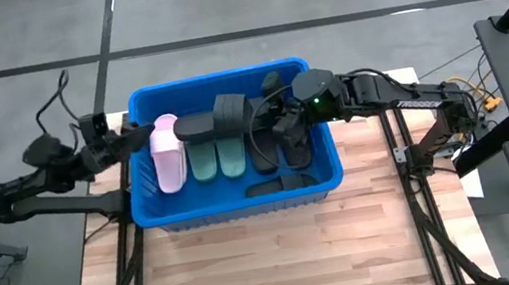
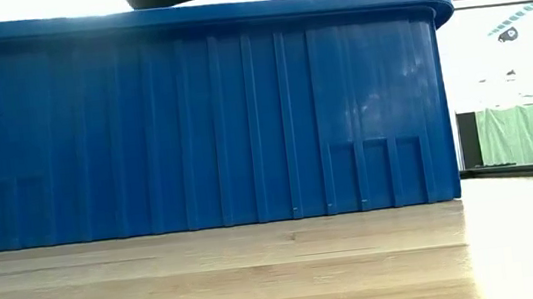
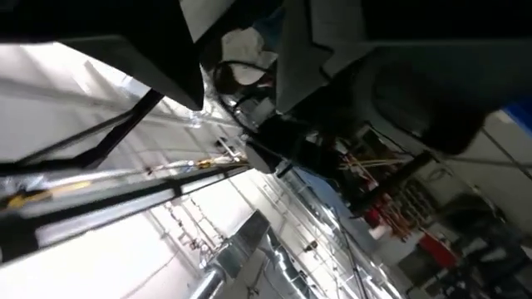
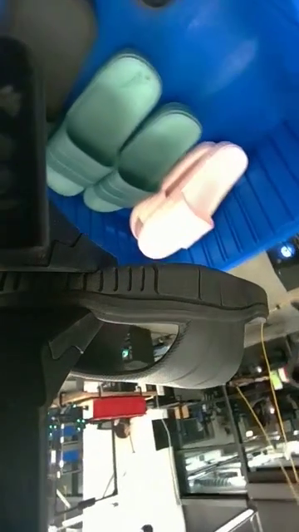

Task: Pick and place slides into bin
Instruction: Put the black slide into the blue bin

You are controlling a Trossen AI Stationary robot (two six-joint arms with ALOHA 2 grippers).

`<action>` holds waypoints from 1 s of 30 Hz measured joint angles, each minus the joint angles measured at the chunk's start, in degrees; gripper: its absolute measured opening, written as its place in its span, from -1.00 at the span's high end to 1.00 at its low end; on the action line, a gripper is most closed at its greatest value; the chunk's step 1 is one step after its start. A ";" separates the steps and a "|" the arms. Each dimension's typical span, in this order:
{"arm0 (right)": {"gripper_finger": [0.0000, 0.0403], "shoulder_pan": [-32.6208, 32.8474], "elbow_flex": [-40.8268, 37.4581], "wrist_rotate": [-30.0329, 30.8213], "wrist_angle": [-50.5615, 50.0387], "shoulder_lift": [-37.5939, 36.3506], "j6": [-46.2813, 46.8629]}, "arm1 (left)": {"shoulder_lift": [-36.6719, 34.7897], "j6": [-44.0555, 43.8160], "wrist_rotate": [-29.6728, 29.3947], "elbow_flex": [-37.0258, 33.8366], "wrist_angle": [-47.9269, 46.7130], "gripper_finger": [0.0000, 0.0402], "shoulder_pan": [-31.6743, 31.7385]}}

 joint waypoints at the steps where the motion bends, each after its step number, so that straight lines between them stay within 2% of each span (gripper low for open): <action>1: 0.85 -0.01 -0.22 0.01 -0.28 0.00 -0.86 | 0.52 -1.68 -0.04 0.36 0.04 0.30 0.00; 6: 0.85 0.00 -2.25 -0.19 -1.23 0.00 -3.50 | 2.22 -15.51 -2.79 1.19 -0.05 0.27 0.00; 9: 0.85 0.02 -3.27 -0.70 -0.94 0.00 -3.75 | 3.04 -20.50 -3.41 1.19 -1.87 0.27 0.00; 12: 0.85 0.13 -3.97 -4.28 -0.73 0.00 -3.74 | 3.45 -23.50 -3.30 1.81 -8.29 0.27 -0.01; 16: 0.85 0.72 -4.08 -5.57 -0.31 0.00 -4.27 | 4.32 -28.49 -2.15 4.27 -18.15 0.27 0.00; 21: 0.85 1.10 -4.08 -6.03 0.45 0.00 -6.18 | 8.13 -31.30 -1.02 5.71 -17.86 0.27 0.00; 25: 0.85 1.10 -4.08 -9.25 1.92 0.00 -6.13 | 11.47 -33.99 0.09 6.49 -17.89 0.27 0.03; 30: 0.85 1.37 -4.08 -10.30 1.61 0.02 -6.13 | 15.88 -35.37 0.28 7.05 -15.17 0.27 0.03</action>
